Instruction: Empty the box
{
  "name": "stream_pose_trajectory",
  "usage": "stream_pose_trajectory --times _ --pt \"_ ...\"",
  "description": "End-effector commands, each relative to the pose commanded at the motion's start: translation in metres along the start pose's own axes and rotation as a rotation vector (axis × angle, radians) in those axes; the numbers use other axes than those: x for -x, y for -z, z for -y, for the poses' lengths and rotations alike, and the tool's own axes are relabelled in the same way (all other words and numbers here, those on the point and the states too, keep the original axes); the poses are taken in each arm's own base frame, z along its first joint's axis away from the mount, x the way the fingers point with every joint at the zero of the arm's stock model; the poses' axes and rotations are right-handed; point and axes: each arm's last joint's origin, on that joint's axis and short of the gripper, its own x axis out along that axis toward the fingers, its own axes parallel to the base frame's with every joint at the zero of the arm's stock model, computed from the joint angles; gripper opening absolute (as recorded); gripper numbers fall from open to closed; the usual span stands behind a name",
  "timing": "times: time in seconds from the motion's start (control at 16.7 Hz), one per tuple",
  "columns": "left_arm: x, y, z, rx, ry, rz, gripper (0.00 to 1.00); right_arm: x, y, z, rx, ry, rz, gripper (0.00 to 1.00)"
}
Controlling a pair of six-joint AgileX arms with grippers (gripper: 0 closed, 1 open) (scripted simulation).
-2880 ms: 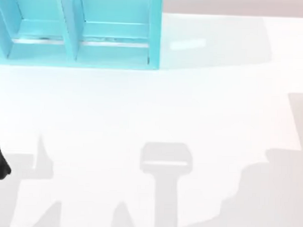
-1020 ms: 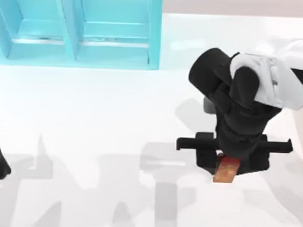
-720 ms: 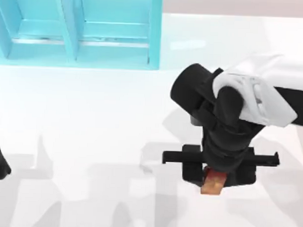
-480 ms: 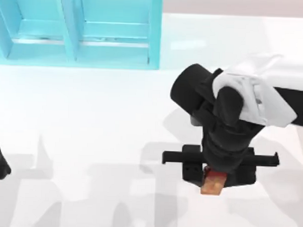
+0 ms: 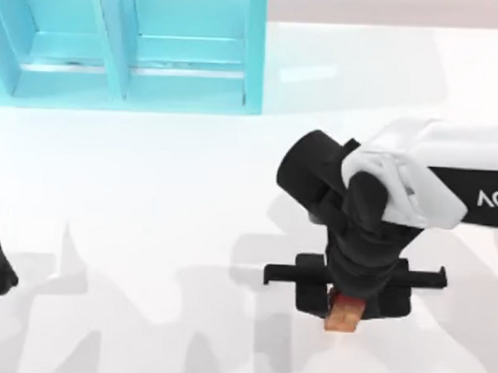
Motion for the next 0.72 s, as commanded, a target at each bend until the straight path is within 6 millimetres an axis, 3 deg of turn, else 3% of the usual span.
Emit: stream_pose_trajectory --times 0.18,0.42,0.72 --pt "0.0 0.0 0.0 0.0 0.0 0.0 1.0 -0.0123 0.0009 0.0006 0.001 0.004 -0.001 0.0" --pt "0.0 0.0 0.0 0.0 0.0 0.0 1.0 -0.0125 0.001 0.0006 0.001 0.004 -0.001 0.0" --pt "0.0 0.0 0.0 0.0 0.0 0.0 1.0 -0.0125 0.001 0.0006 0.001 0.004 -0.001 0.38"
